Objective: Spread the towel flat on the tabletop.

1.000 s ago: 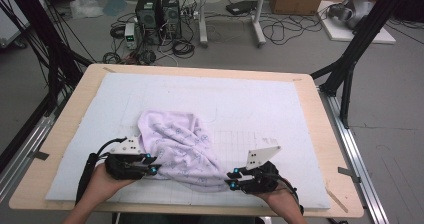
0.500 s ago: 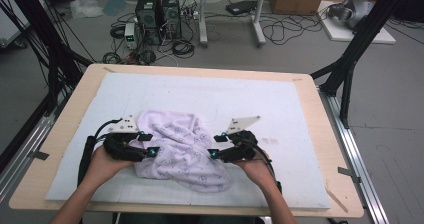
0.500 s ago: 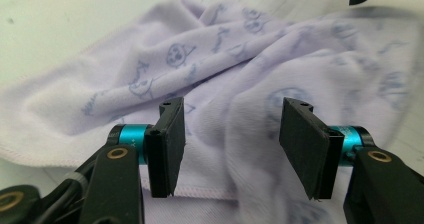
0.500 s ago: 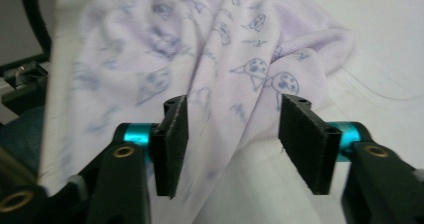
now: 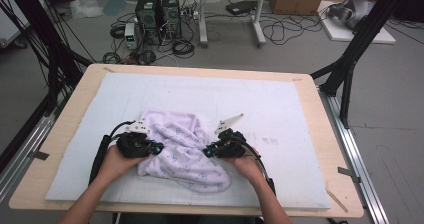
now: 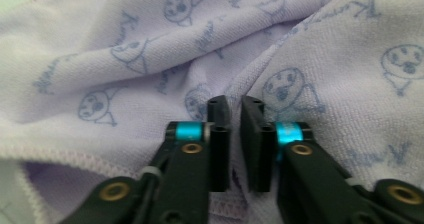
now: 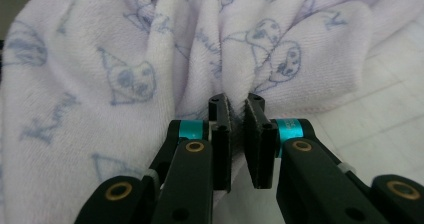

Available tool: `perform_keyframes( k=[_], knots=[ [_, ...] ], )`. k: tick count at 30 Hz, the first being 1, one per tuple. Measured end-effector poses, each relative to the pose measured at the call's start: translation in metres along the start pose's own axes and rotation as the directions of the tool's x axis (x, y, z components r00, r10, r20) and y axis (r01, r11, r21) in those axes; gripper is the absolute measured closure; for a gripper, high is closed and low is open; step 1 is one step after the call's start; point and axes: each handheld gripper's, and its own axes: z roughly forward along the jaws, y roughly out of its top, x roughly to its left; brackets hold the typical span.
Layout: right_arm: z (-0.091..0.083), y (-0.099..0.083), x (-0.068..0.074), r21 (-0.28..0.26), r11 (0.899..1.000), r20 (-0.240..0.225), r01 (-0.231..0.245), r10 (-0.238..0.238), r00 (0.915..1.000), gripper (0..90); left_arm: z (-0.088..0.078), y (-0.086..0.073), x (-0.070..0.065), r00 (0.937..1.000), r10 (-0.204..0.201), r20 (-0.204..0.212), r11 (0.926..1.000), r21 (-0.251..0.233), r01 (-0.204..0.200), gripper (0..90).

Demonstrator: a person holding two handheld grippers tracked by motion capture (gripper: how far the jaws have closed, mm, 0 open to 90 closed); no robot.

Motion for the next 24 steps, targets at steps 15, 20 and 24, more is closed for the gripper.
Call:
perform_keyframes(
  k=[15,20,24],
  knots=[
    [-0.111,-0.021,0.041,-0.077,0.994,0.143,0.076,-0.065,0.9876,83.5,-0.01,0.027,-0.037,0.9945,0.079,0.07,0.9929,-0.094,-0.072,86.9],
    [-0.101,-0.047,0.056,0.009,0.997,0.13,0.076,-0.076,0.9885,83.3,-0.003,0.016,-0.049,0.9902,0.102,0.096,0.9943,-0.041,-0.099,86.9],
    [-0.082,-0.068,0.051,0.013,1.0,0.047,0.019,-0.019,0.9987,78.4,-0.005,0.013,-0.047,0.9895,0.094,0.11,0.9953,-0.031,-0.091,86.0]
  ],
)
